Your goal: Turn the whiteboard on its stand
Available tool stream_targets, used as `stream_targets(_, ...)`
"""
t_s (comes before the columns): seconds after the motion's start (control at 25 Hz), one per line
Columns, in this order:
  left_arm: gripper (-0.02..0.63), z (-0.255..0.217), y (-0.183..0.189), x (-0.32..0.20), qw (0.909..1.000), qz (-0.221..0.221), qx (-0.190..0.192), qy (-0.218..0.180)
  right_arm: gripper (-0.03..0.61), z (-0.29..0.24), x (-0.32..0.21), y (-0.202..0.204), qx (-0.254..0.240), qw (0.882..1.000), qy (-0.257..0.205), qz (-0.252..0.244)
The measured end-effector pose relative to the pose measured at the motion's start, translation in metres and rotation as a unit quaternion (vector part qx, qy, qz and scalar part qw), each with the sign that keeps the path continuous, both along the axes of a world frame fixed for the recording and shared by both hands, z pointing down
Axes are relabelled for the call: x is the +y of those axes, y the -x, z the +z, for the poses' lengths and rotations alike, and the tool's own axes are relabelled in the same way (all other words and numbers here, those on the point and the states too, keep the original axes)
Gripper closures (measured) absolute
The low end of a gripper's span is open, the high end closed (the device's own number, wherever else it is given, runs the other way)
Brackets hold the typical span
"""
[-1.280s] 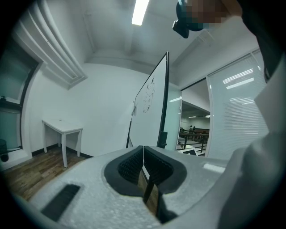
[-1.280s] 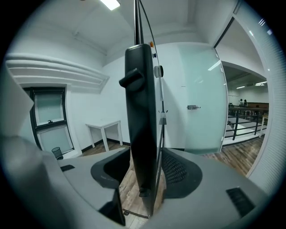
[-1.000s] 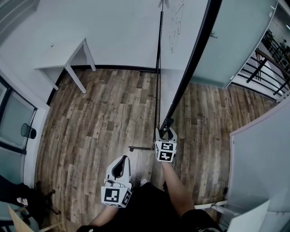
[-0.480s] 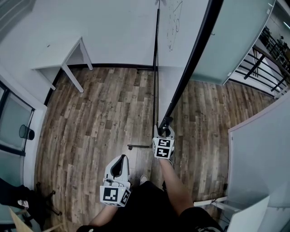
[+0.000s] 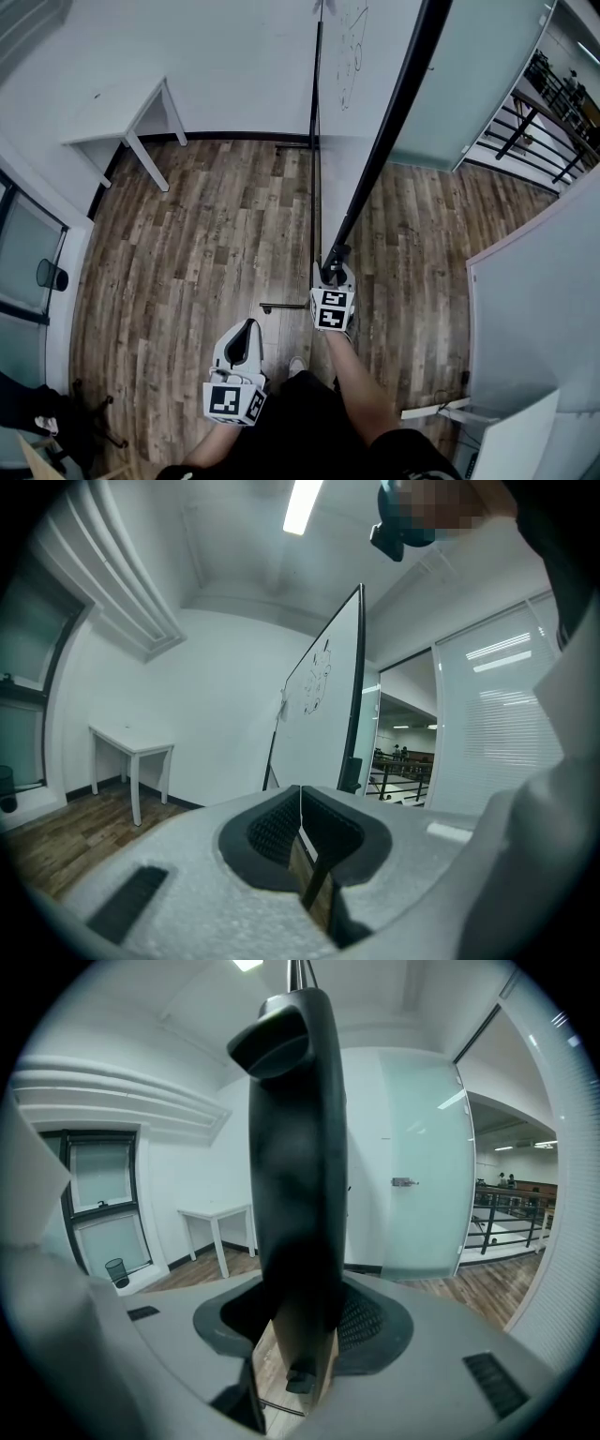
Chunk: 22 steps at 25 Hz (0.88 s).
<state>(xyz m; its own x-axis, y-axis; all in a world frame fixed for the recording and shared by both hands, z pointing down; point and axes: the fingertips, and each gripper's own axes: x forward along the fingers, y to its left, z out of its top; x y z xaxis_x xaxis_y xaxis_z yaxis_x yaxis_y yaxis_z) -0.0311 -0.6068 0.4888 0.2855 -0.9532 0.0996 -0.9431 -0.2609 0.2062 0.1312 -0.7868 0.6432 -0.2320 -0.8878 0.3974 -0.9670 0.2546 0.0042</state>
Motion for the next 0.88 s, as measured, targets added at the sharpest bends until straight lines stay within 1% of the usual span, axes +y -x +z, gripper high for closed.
stream_targets(0.12, 0.595, -0.001, 0.003, 0.018, 1.0000, 0.005, 0.001, -0.001, 0.397, 0.000, 0.017, 0.010, 0.004, 1.000, 0.004, -0.005)
stream_targets(0.32, 0.595, -0.010, 0.011, 0.055, 0.9999, 0.007, -0.003, -0.014, 0.399, 0.002, 0.045, 0.048, -0.006, 0.999, -0.002, -0.033)
stream_targets(0.48, 0.595, -0.018, 0.027, 0.087, 0.9996, -0.009, -0.009, -0.024, 0.397, 0.005, 0.061, 0.050, -0.012, 1.000, 0.003, -0.024)
stream_targets(0.6, 0.595, -0.015, 0.045, 0.104, 0.9995, -0.020, -0.013, -0.021, 0.398, 0.007, 0.067, 0.061, -0.014, 1.000, 0.009, -0.025)
stream_targets(0.76, 0.595, -0.013, 0.063, 0.118, 0.9994, -0.029, -0.011, -0.018, 0.398, 0.005, 0.081, 0.076, -0.015, 1.000, 0.003, -0.026)
stream_targets(0.88, 0.595, -0.012, 0.070, 0.131, 0.9993, -0.030, -0.010, -0.020, 0.397, 0.005, 0.095, 0.087, -0.017, 0.999, -0.001, -0.028)
